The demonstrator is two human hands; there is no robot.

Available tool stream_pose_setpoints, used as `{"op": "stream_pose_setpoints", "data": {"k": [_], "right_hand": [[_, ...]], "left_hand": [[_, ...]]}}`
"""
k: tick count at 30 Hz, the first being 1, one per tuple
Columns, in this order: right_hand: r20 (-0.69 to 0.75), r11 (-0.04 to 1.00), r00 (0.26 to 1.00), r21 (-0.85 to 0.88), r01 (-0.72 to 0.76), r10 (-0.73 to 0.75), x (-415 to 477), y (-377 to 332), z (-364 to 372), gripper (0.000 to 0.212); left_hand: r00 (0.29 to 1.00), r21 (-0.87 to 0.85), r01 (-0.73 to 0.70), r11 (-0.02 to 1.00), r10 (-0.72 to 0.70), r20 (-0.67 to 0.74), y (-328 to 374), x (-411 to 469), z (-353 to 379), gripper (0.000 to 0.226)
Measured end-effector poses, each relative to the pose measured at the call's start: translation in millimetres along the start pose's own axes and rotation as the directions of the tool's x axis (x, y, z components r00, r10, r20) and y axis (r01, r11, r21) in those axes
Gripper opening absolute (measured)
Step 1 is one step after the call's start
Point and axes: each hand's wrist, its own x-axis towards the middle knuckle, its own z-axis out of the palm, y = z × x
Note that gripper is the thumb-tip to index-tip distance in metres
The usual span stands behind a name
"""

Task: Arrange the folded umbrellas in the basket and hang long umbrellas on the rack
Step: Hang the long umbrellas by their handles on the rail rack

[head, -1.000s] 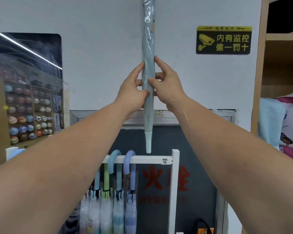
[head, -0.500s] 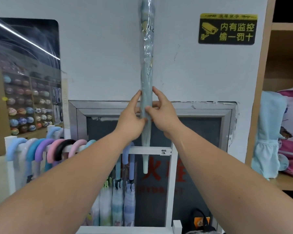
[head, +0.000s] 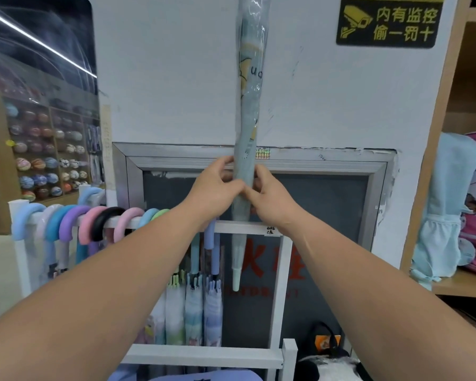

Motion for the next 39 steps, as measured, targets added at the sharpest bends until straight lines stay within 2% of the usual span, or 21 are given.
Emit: {"op": "stream_pose_setpoints", "data": {"k": [5,10,14,17,20,25,28,31,34,39], "right_hand": [[0.059,0.996,0.998,-0.093,-0.005,0.01,-4,-3,-2,0.041],[0.155,0.973,0.986,-0.231,-0.028,0.065,-6,-8,-8,0.047],[0.19,0.992,0.977,-0.103,-0.078,0.097,-4,-29,-30,0.028],[-0.015,0.993,0.997,0.094,-0.077,0.079,5,-42,-38,0.031],[-0.053,0.985,0.999,0.17,-0.002,0.011,12,-49,-30,0.033],[-0.112,0.982,0.993,0.181,0.05,-0.03,16,-45,-16,0.025],[-0.065,0.984,0.998,0.18,0.011,0.001,16,-32,-15,0.026],[-0.006,0.993,1.0,0.115,-0.005,0.006,12,-20,-11,0.027],[0.028,0.996,0.999,0.084,-0.03,0.028,9,-14,-9,0.026],[0.095,0.997,0.992,-0.016,-0.076,0.077,5,-11,-5,0.036]], "left_hand": [[0.986,-0.038,-0.131,0.991,0.126,-0.112,21,13,4,0.065],[0.982,-0.038,-0.165,0.986,0.161,-0.102,25,16,-1,0.073],[0.992,-0.061,-0.113,0.992,0.109,-0.065,13,11,-3,0.074],[0.995,-0.06,-0.094,0.994,0.092,-0.028,3,6,-5,0.073],[0.997,0.006,-0.073,0.997,0.073,0.035,-3,2,-4,0.074],[0.995,0.1,-0.038,0.994,0.029,0.098,-11,1,-2,0.071],[0.993,0.158,-0.004,0.987,-0.015,0.121,-15,4,-6,0.065],[0.997,0.095,0.021,0.995,-0.027,0.066,-16,10,-9,0.056],[1.0,0.047,-0.014,0.999,0.014,-0.015,-6,17,-8,0.044],[0.999,-0.048,-0.049,0.998,0.05,0.008,11,30,-4,0.042]]}}
